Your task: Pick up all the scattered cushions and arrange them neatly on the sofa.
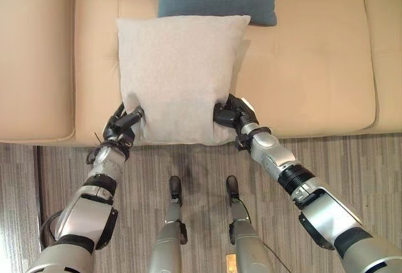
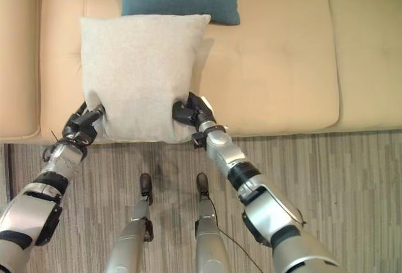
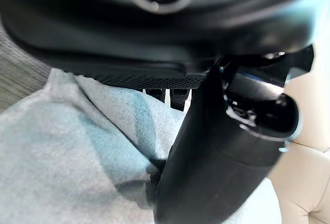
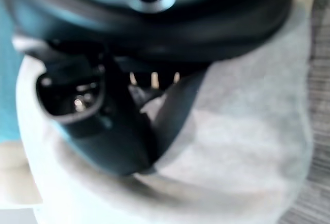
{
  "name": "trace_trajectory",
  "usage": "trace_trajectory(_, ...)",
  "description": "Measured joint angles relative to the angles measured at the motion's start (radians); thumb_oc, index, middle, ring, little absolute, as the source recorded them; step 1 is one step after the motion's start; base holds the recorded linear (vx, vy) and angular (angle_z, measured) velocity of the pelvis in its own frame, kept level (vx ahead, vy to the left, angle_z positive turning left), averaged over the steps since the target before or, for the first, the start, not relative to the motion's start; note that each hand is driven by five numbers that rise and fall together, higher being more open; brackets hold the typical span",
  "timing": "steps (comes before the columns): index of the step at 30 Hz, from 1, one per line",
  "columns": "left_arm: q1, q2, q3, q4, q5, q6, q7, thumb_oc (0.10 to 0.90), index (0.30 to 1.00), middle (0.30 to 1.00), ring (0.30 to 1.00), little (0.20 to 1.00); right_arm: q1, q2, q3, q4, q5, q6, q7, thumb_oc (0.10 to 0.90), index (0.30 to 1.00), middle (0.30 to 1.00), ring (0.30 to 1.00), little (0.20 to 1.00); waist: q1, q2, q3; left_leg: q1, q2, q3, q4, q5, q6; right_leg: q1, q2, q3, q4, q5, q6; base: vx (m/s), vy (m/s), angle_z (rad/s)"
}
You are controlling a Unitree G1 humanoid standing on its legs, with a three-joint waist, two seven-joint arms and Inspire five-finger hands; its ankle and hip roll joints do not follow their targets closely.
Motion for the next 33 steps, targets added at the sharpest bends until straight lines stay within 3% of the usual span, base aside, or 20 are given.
trace_trajectory(10,0.081,-0.072,0.0,-0.008,-0.002,-0.009,0.017,0.4,0.3,0.3,0.3,0.3,0.025,-0.02,-0.056,-0.018,-0.011,-0.029,-0.001,0.4,0.3,0.3,0.3,0.3,-0.002,0.0,-0.001,0.01,0.007,0.002,0.0,0.001,0.0,0.008,-0.001,0.001,0.0,0.0,0.0,0.01,-0.013,0.0)
trace_trajectory(14,0.167,-0.073,-0.057,-0.17,0.128,-0.02,0.096,0.4,0.3,0.3,0.3,0.3,0.159,-0.087,-0.124,-0.208,-0.135,-0.037,0.001,0.4,0.3,0.3,0.3,0.3,0.005,0.004,0.002,0.069,0.002,0.005,0.0,0.0,0.0,0.068,-0.007,0.003,0.0,-0.003,0.004,0.07,-0.033,0.0)
trace_trajectory(18,0.232,-0.067,-0.078,-0.323,0.195,-0.02,0.137,0.4,0.3,0.3,0.3,0.3,0.265,-0.098,-0.236,-0.306,-0.162,-0.039,0.002,0.4,0.3,0.3,0.3,0.3,-0.002,0.007,0.004,0.158,0.002,0.022,-0.001,-0.021,-0.008,0.144,-0.016,0.018,-0.002,-0.019,0.015,0.12,-0.09,-0.13)
trace_trajectory(24,0.376,-0.077,-0.049,-0.644,0.299,-0.036,0.162,0.4,0.3,0.3,0.3,0.3,0.463,-0.159,-0.438,-0.524,-0.272,-0.045,0.009,0.4,0.3,0.3,0.3,0.3,-0.056,0.043,0.007,0.284,0.016,0.053,-0.001,-0.068,-0.011,0.248,-0.002,0.05,-0.007,-0.036,0.017,0.13,-0.196,-0.21)
trace_trajectory(27,0.459,-0.084,-0.023,-0.774,0.366,-0.04,0.162,0.4,0.3,0.3,0.3,0.3,0.542,-0.156,-0.506,-0.562,-0.307,-0.06,0.01,0.4,0.3,0.3,0.3,0.3,-0.074,0.066,-0.002,0.366,0.054,0.083,-0.001,-0.078,-0.027,0.31,0.035,0.074,-0.001,-0.05,-0.013,0.1,-0.318,-0.31)
trace_trajectory(33,0.465,-0.09,-0.039,-0.783,0.462,-0.039,0.161,0.4,0.3,0.3,0.3,0.3,0.631,-0.18,-0.532,-0.582,-0.348,-0.06,0.007,0.4,0.3,0.3,0.3,0.3,-0.085,0.091,-0.02,0.458,0.124,0.074,0.008,-0.068,-0.055,0.392,0.118,0.085,0.002,-0.064,-0.079,0.02,-0.214,-0.22)
